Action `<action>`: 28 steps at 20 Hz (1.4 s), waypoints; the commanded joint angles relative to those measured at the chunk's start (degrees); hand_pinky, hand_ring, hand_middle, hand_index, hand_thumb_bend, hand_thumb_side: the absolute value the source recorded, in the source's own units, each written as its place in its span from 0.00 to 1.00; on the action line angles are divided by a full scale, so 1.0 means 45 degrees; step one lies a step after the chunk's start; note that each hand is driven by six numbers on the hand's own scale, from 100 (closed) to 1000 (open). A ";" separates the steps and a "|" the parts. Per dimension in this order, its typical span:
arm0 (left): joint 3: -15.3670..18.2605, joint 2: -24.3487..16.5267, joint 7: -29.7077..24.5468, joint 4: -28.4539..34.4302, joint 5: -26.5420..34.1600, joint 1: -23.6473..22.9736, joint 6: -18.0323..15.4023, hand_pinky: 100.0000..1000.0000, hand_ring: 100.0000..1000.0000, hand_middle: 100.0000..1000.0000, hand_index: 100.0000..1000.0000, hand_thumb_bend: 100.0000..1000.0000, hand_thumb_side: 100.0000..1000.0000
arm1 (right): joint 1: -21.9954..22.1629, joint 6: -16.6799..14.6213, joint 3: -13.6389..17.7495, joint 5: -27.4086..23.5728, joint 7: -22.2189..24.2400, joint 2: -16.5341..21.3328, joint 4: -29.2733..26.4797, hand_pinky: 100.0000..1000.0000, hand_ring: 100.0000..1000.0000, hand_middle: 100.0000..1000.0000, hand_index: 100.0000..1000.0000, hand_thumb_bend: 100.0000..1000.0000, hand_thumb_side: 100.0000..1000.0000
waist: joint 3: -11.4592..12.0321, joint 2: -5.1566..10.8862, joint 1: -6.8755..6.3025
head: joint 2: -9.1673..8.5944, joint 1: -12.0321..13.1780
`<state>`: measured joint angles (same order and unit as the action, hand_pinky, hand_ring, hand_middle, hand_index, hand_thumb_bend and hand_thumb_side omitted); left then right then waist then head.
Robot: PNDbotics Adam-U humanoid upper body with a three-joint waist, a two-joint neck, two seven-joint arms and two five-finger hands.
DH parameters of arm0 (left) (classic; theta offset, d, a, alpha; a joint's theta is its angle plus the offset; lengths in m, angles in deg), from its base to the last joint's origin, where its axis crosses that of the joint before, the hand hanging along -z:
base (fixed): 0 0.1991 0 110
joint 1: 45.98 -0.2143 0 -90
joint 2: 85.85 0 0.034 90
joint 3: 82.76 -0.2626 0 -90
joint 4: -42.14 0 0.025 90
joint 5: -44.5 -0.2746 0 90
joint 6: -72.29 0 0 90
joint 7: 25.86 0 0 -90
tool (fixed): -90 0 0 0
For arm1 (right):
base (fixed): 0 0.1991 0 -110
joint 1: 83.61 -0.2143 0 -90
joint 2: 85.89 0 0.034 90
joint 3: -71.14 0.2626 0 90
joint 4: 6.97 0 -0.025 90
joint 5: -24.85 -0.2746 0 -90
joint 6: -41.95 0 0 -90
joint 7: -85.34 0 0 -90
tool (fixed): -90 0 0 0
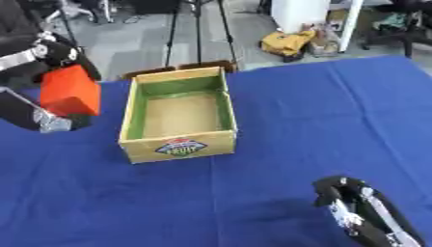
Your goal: Pick up objects on the table and place them in the box.
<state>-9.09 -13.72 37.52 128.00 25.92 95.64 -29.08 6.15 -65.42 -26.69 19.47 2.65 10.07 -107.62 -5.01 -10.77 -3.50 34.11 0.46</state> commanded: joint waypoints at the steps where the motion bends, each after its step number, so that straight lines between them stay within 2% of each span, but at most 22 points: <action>1: 0.0139 0.0559 0.0499 -0.1510 -0.1205 0.0960 -0.0314 0.00 0.12 0.09 0.28 0.27 0.00 | -0.0181 -0.0015 -0.0009 0.0088 0.0056 0.0215 -0.0174 0.73 0.47 0.35 0.66 0.00 0.54 | -0.0081 0.0093 0.0043 | -0.0211 0.0038; 7: 0.0572 0.1879 0.1169 -0.4370 -0.3396 0.2016 -0.1069 0.00 0.13 0.10 0.30 0.27 0.02 | -0.0371 -0.0003 -0.0128 0.0114 0.0155 0.0209 -0.0179 0.74 0.47 0.35 0.66 0.00 0.55 | -0.0376 -0.0117 -0.0033 | -0.0334 0.0229; 12: 0.0786 0.2191 0.1540 -0.5284 -0.4131 0.2204 -0.1557 0.00 0.13 0.10 0.30 0.27 0.02 | -0.0413 -0.0001 -0.0150 0.0115 0.0190 0.0208 -0.0171 0.74 0.47 0.35 0.66 0.00 0.55 | -0.0421 -0.0151 -0.0048 | -0.0348 0.0264; 13: 0.0859 0.2256 0.1528 -0.5389 -0.4204 0.2148 -0.1551 0.00 0.15 0.12 0.32 0.22 0.04 | -0.0444 0.0005 -0.0153 0.0142 0.0201 0.0232 -0.0154 0.74 0.47 0.35 0.66 0.00 0.55 | -0.0491 -0.0214 -0.0088 | -0.0385 0.0278; 17: 0.1466 0.2813 0.1342 -0.6555 -0.4905 0.2134 -0.1054 0.00 0.15 0.12 0.32 0.18 0.05 | -0.0675 -0.0009 -0.0284 0.0154 0.0292 0.0243 -0.0197 0.74 0.47 0.35 0.66 0.00 0.56 | -0.0905 -0.0443 -0.0199 | -0.0548 0.0500; 23: 0.1602 0.3350 0.1849 -0.7876 -0.5461 0.2017 -0.1388 0.00 0.17 0.14 0.34 0.15 0.06 | -0.0758 -0.0031 -0.0308 0.0193 0.0292 0.0231 -0.0228 0.74 0.47 0.35 0.66 0.00 0.56 | -0.1062 -0.0623 -0.0180 | -0.0639 0.0524; 24: 0.1603 0.3434 0.1887 -0.8003 -0.5577 0.1972 -0.1412 0.00 0.17 0.15 0.35 0.34 0.00 | -0.0765 -0.0035 -0.0310 0.0201 0.0290 0.0227 -0.0231 0.74 0.47 0.35 0.66 0.00 0.56 | -0.1076 -0.0645 -0.0173 | -0.0647 0.0531; 25: 0.1611 0.3522 0.1910 -0.8128 -0.5660 0.1922 -0.1427 0.00 0.18 0.15 0.36 0.14 0.07 | -0.0772 -0.0040 -0.0315 0.0208 0.0291 0.0224 -0.0235 0.74 0.47 0.35 0.66 0.00 0.56 | -0.1086 -0.0665 -0.0162 | -0.0659 0.0539; 28: 0.1585 0.3792 0.1958 -0.8410 -0.5770 0.1800 -0.1518 0.00 0.20 0.17 0.38 0.16 0.08 | -0.0789 -0.0051 -0.0326 0.0219 0.0296 0.0210 -0.0240 0.74 0.47 0.35 0.66 0.00 0.56 | -0.1090 -0.0705 -0.0126 | -0.0673 0.0555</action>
<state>-2.45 3.76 46.01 90.05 0.34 102.80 -35.71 3.10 -65.44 -28.30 19.80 3.89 10.06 -107.63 -9.87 -14.82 -4.44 31.66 2.79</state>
